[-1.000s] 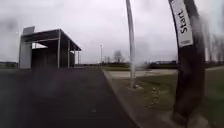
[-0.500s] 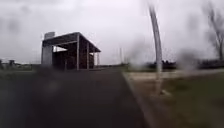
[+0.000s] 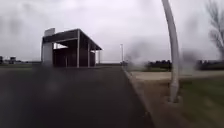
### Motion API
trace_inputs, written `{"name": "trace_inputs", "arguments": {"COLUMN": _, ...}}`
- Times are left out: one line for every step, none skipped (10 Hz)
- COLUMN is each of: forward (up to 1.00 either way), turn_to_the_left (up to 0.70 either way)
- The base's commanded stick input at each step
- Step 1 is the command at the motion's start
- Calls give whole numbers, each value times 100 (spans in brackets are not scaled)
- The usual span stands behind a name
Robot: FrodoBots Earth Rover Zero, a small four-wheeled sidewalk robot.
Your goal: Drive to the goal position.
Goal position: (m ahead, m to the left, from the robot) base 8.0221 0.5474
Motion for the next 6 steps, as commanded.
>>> {"name": "trace_inputs", "arguments": {"forward": 100, "turn_to_the_left": 0}}
{"name": "trace_inputs", "arguments": {"forward": 100, "turn_to_the_left": 0}}
{"name": "trace_inputs", "arguments": {"forward": 100, "turn_to_the_left": 0}}
{"name": "trace_inputs", "arguments": {"forward": 100, "turn_to_the_left": 0}}
{"name": "trace_inputs", "arguments": {"forward": 100, "turn_to_the_left": 0}}
{"name": "trace_inputs", "arguments": {"forward": 100, "turn_to_the_left": 0}}
